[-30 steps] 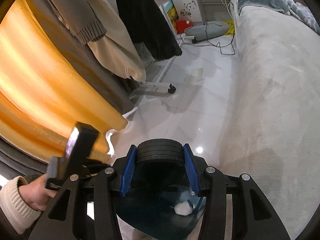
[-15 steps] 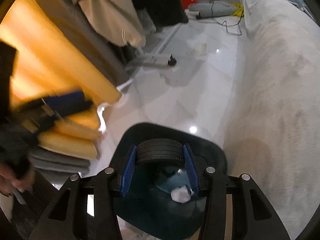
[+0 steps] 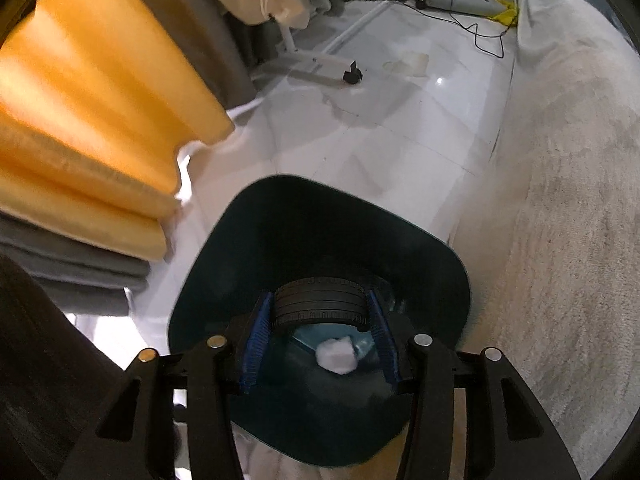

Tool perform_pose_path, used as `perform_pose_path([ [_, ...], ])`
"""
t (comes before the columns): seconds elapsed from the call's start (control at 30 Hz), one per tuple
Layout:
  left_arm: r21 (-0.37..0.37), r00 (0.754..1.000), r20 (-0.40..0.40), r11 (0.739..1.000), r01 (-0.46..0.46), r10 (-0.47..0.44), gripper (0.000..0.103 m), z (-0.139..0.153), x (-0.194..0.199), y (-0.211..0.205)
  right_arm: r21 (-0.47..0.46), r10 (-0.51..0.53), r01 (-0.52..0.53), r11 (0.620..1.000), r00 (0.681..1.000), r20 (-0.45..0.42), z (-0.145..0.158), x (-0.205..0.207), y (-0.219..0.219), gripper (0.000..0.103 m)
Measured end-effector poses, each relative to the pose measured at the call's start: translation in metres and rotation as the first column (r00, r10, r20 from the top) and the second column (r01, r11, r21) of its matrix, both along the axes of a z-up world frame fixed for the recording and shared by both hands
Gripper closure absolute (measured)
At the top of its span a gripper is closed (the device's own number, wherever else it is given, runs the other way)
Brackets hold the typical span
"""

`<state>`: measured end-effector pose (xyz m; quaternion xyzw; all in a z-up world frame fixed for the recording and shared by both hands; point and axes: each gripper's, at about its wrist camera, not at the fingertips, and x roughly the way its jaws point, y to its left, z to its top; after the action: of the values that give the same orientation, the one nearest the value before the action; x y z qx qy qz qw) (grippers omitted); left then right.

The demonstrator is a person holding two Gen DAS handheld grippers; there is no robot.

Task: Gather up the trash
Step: 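Drop the black rubber pieces into the green bin with both tools, then lift both open tools away from the bin toward the bed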

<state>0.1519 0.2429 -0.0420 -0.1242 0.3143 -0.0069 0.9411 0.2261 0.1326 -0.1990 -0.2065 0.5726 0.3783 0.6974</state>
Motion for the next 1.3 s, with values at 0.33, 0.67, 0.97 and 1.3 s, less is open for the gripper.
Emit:
perform_pose_path([
  [0.33,-0.013,0.991,0.133,1.000,0.019,-0.017,0.048,0.036,0.002,-0.019,-0.044,0.042,-0.042,0.998,0.999,0.003,0.008,-0.020,-0.006,0.031],
  [0.67,0.021,0.983,0.176,0.998,0.051,-0.054,0.046,0.047,0.007,-0.051,0.086,-0.036,0.029,0.996,0.997,0.075,0.050,-0.015,-0.039,0.030],
  [0.97,0.010,0.977,0.197,0.997,0.081,-0.081,0.037,0.052,0.017,-0.080,0.171,-0.137,0.105,0.980,0.971,0.194,0.094,0.003,-0.087,0.028],
  [1.3,-0.040,0.971,0.202,0.990,0.136,-0.125,0.028,0.051,0.033,-0.116,0.228,-0.288,0.231,0.946,0.922,0.259,0.126,0.024,-0.161,0.026],
])
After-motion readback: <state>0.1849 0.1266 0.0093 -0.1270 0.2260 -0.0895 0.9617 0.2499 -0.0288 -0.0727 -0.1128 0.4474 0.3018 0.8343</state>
